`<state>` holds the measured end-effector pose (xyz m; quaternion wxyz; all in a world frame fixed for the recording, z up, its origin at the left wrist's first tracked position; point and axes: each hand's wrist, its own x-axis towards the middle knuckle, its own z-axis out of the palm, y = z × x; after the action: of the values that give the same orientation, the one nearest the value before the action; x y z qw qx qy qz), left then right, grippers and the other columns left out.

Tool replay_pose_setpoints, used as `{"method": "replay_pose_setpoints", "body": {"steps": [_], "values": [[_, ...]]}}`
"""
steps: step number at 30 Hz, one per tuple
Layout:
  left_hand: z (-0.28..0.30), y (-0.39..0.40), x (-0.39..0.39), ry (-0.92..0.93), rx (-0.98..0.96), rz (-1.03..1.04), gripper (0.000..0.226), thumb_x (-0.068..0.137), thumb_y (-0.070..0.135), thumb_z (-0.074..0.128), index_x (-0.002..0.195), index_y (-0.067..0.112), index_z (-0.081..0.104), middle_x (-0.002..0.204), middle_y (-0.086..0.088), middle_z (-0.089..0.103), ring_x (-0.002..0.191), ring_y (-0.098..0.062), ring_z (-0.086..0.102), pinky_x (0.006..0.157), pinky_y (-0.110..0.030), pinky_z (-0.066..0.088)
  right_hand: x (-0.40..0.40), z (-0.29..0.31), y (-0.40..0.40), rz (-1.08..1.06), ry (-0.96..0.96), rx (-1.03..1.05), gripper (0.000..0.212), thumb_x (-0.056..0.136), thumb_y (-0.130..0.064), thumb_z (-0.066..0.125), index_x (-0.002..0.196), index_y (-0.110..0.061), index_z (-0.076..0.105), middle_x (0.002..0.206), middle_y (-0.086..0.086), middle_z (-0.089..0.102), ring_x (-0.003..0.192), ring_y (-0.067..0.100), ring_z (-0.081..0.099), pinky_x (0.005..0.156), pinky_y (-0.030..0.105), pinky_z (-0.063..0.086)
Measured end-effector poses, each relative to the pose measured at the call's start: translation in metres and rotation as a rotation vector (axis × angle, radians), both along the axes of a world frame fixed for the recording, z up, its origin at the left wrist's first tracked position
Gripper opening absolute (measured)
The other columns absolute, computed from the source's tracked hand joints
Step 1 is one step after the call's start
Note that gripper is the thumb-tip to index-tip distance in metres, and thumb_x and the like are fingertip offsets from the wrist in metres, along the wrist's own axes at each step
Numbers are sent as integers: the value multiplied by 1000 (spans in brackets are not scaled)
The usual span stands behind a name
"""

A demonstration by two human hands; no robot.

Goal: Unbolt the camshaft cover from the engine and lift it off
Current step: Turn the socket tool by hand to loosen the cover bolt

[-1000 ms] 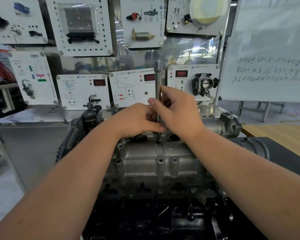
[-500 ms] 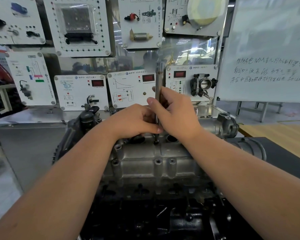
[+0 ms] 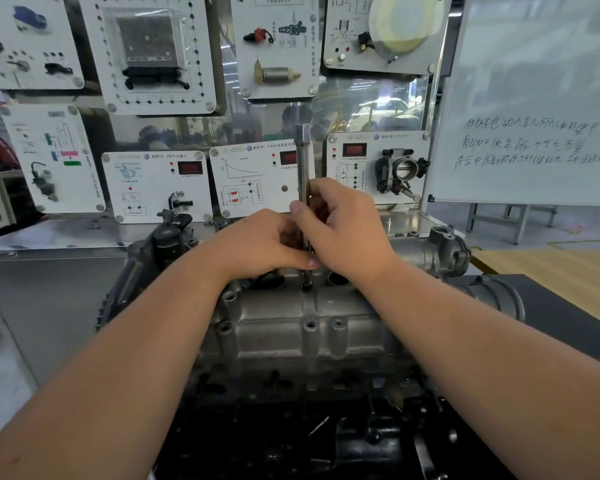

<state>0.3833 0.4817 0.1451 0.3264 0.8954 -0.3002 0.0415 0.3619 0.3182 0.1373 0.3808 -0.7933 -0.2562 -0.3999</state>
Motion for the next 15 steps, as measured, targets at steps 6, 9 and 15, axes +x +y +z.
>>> {"method": "replay_pose_setpoints", "body": {"steps": [6,9,15], "values": [[0,0,-1,-2,27,5,9,86,30,81,92,35,77,88,14,78,80,1,70,76,-16,50,1,-1,-1,29,-8,-11,25,94,-25,66,92,0,65,69,10,63,66,25,59,64,40,49],[0,-1,0,-30,29,21,16,82,37,82,96,36,76,91,19,76,88,1,69,86,-26,52,0,-1,1,38,8,33,28,91,-29,72,112,-11,66,69,-6,61,64,8,57,63,24,47],[1,0,-2,17,23,-38,15,88,25,79,81,38,77,83,13,78,78,-6,72,67,-6,45,1,-1,-1,16,7,57,21,94,-19,64,88,1,62,64,10,61,62,26,57,59,40,47]]}}
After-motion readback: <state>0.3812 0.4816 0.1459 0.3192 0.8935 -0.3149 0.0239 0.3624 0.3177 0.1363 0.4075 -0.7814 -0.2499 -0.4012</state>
